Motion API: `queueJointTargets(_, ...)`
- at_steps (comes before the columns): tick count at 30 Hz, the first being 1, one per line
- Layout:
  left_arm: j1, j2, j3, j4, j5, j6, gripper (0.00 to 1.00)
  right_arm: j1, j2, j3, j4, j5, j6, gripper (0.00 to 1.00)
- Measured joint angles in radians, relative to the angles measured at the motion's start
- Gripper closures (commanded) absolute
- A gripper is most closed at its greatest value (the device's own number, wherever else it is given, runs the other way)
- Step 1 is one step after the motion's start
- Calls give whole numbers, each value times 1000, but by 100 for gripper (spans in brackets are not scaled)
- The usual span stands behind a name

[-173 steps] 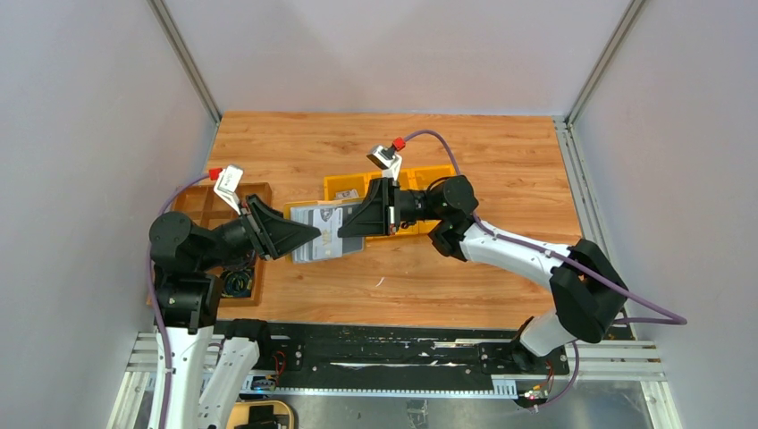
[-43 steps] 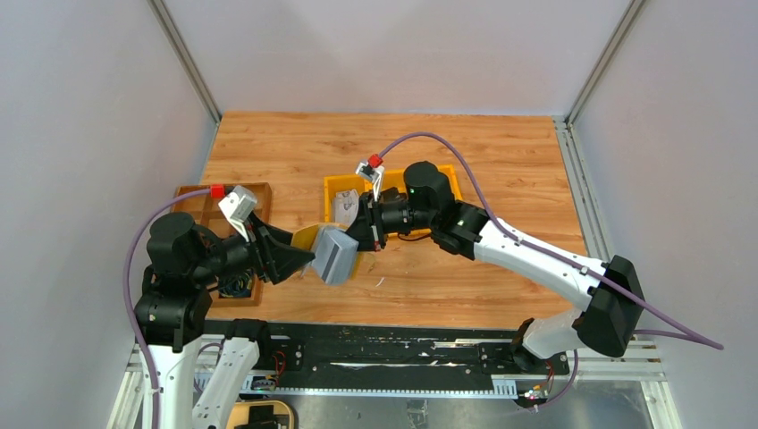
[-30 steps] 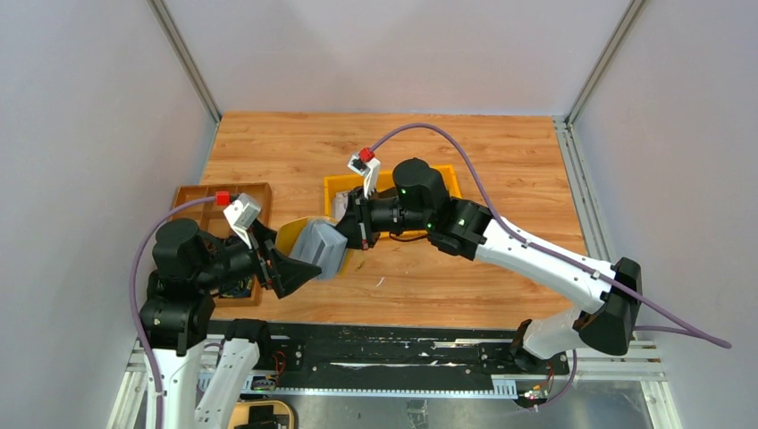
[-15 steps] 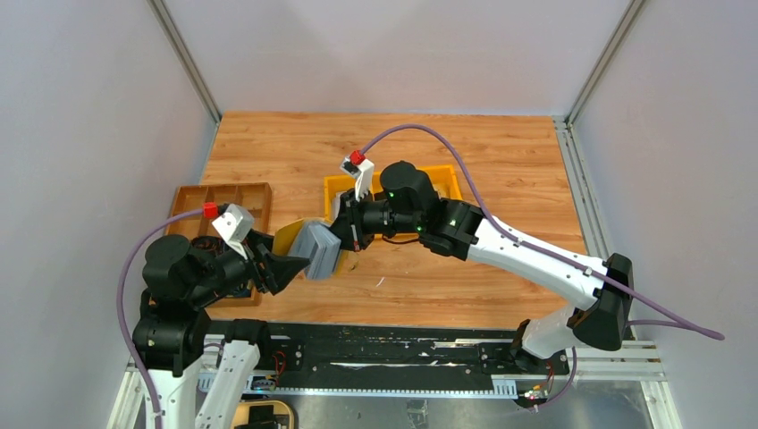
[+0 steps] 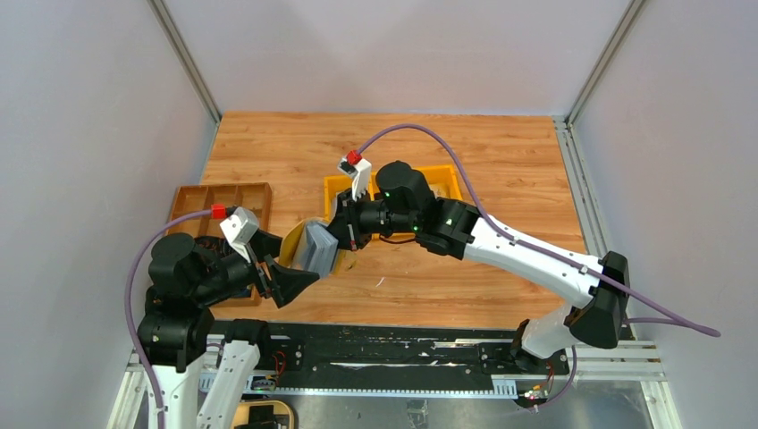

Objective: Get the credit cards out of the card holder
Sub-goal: Remove the credit card from the card holder.

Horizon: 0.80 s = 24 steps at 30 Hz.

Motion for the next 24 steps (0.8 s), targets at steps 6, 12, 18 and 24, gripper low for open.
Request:
queueJointTargets(6, 0, 0, -25, 0, -39, 26, 10, 4, 13, 7, -3, 10, 1, 100)
queueJointTargets(12, 0, -4, -47, 19, -150, 45, 18, 7, 32, 35, -3, 35, 4, 100)
queueJointTargets(18, 0, -14, -48, 60, -230, 56, 28, 7, 38, 36, -1, 55, 5, 100)
queueJointTargets(24, -1, -22, 0, 45, -242, 101, 41, 6, 35, 35, 15, 58, 5, 100)
